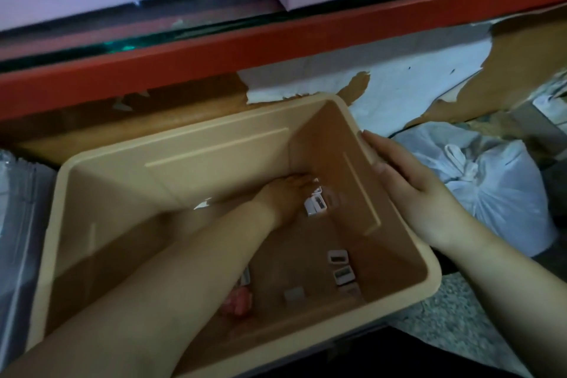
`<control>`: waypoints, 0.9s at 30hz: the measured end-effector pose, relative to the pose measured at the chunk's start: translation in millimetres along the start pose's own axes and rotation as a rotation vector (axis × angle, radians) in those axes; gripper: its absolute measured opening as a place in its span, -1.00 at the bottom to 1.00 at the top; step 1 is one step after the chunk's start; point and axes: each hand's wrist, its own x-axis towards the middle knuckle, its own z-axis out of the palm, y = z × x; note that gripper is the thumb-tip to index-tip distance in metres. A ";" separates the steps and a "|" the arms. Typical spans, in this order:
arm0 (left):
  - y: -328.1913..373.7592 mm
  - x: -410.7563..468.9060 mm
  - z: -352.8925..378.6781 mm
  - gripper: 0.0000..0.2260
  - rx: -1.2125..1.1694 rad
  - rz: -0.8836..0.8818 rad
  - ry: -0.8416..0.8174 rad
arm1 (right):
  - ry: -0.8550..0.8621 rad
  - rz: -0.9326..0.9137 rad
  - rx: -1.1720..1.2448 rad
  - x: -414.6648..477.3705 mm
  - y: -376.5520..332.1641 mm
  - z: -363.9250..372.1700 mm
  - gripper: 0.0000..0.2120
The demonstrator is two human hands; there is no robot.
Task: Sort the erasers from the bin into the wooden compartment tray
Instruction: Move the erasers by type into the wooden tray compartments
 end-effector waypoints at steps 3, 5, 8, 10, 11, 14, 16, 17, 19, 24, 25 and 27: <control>0.8 -2.9 -1.1 -0.52 0.076 0.018 0.011 | 0.009 -0.006 0.006 -0.2 0.3 0.2 -0.71; 1.4 -6.4 -0.9 -0.57 0.099 0.063 0.091 | 0.011 -0.015 -0.001 -0.4 -0.7 0.9 -0.70; -6.5 -19.4 2.0 -0.72 0.155 0.206 0.264 | 0.011 -0.017 -0.001 -0.7 -1.8 1.3 -0.71; -14.8 -33.5 10.5 -0.75 0.104 0.231 0.317 | 0.020 -0.014 0.008 -1.0 -1.6 1.4 -0.71; -17.3 -41.1 11.6 -0.80 0.059 0.219 0.313 | 0.024 -0.014 0.011 -1.1 -1.6 1.6 -0.71; -18.4 -56.3 10.0 -0.81 -0.062 0.163 0.211 | 0.025 -0.014 0.014 -1.1 -2.2 2.1 -0.71; -14.4 -60.9 12.5 -0.63 -0.176 0.034 0.106 | 0.020 -0.010 0.016 -1.4 -2.9 2.4 -0.71; -10.4 -61.8 11.5 -0.53 -0.260 -0.025 0.055 | 0.020 -0.010 0.013 -1.6 -3.0 2.5 -0.71; -1.8 -60.5 8.1 -0.36 -0.348 -0.067 0.015 | 0.022 -0.013 0.011 -1.6 -3.0 2.7 -0.71; 15.1 -55.5 13.4 -0.38 -0.232 -0.062 -0.038 | 0.019 -0.009 0.025 -1.6 -3.5 2.1 -0.71; 17.1 -55.9 15.0 -0.43 -0.243 -0.081 -0.025 | 0.019 -0.011 0.029 -1.7 -3.6 2.2 -0.71; 17.8 -56.0 18.2 -0.50 -0.295 -0.097 -0.009 | 0.023 -0.012 0.034 -1.9 -3.6 2.2 -0.72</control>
